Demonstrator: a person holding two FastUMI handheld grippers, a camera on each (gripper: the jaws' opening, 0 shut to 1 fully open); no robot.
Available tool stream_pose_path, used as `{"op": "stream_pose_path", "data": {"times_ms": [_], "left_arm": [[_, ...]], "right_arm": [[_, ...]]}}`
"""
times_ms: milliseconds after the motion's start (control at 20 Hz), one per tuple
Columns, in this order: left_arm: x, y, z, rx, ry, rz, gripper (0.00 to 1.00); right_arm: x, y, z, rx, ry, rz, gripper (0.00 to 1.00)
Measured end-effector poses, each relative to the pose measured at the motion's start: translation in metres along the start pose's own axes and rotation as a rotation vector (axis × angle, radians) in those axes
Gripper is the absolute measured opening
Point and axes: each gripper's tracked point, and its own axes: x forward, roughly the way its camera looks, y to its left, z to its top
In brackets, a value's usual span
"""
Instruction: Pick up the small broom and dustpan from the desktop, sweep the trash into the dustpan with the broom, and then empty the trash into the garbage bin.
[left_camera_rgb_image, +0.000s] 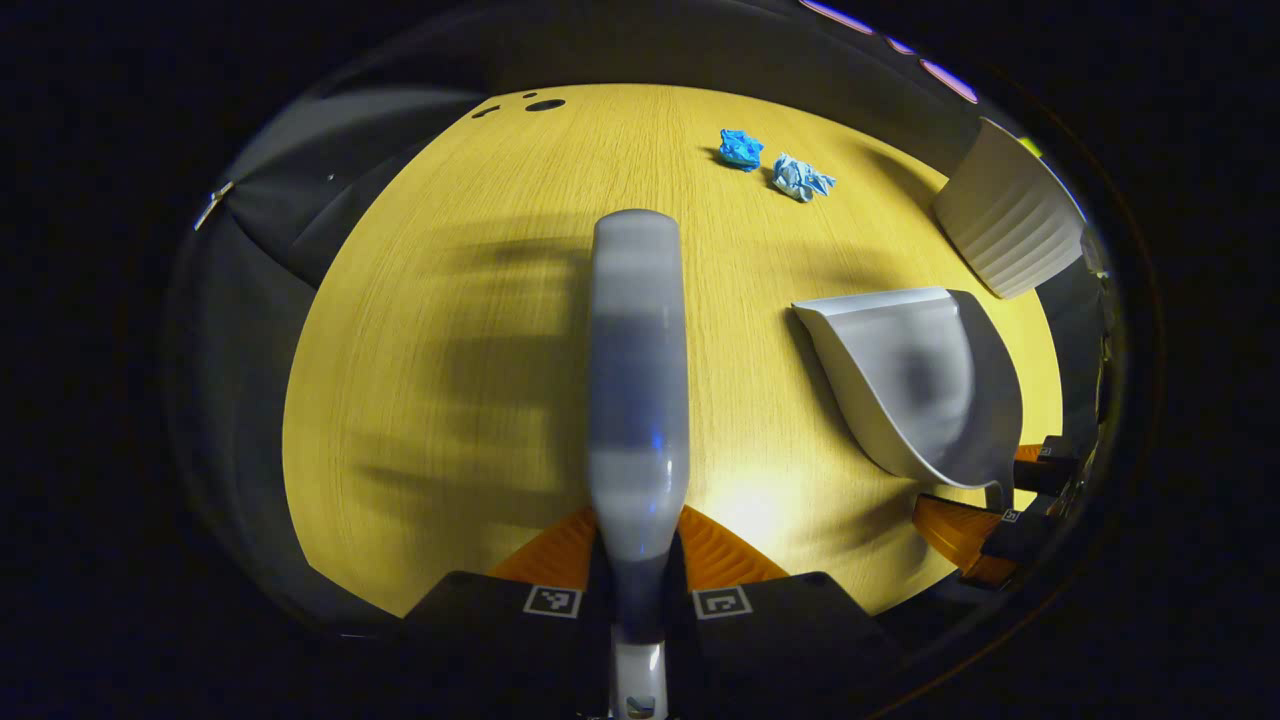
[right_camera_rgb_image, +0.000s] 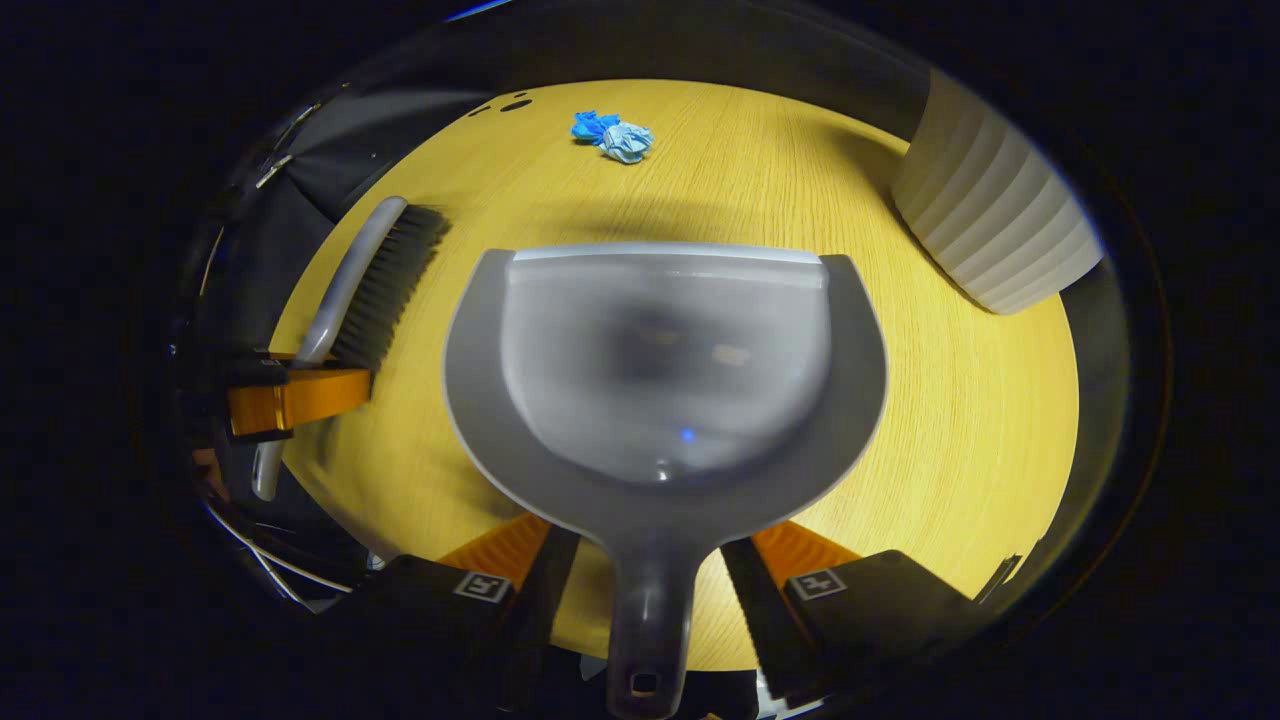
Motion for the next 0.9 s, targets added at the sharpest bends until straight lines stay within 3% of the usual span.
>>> {"op": "stream_pose_path", "data": {"times_ms": [100,150,250,300,450,500,600,650,900], "left_arm": [[0.0,0.006,0.004,-0.021,0.005,0.011,0.28],[0.001,0.01,0.007,-0.028,0.008,0.016,0.25],[0.001,0.02,0.017,-0.032,0.012,0.029,0.24],[0.001,0.027,0.024,-0.024,0.011,0.039,0.23],[0.002,0.047,0.052,0.041,0.003,0.066,0.23],[0.003,0.052,0.065,0.073,-0.002,0.074,0.23],[0.008,0.059,0.093,0.131,-0.012,0.087,0.25],[0.012,0.059,0.107,0.142,-0.013,0.083,0.26],[0.032,0.054,0.169,0.223,-0.011,0.091,0.25]], "right_arm": [[0.0,-0.003,0.001,0.016,0.008,0.006,0.63],[0.002,-0.005,0.001,0.03,0.018,0.009,0.68],[0.001,-0.008,0.004,0.047,0.032,0.022,0.44],[0.005,-0.006,0.001,0.052,0.062,0.04,0.39],[0.001,-0.007,0.001,0.041,0.123,0.09,0.45],[0.001,-0.008,0.001,0.046,0.131,0.101,0.37],[0.002,-0.01,-0.001,0.022,0.144,0.108,0.41],[0.0,-0.011,-0.002,0.011,0.145,0.108,0.34],[-0.006,-0.023,-0.018,-0.016,0.157,0.112,0.34]]}}
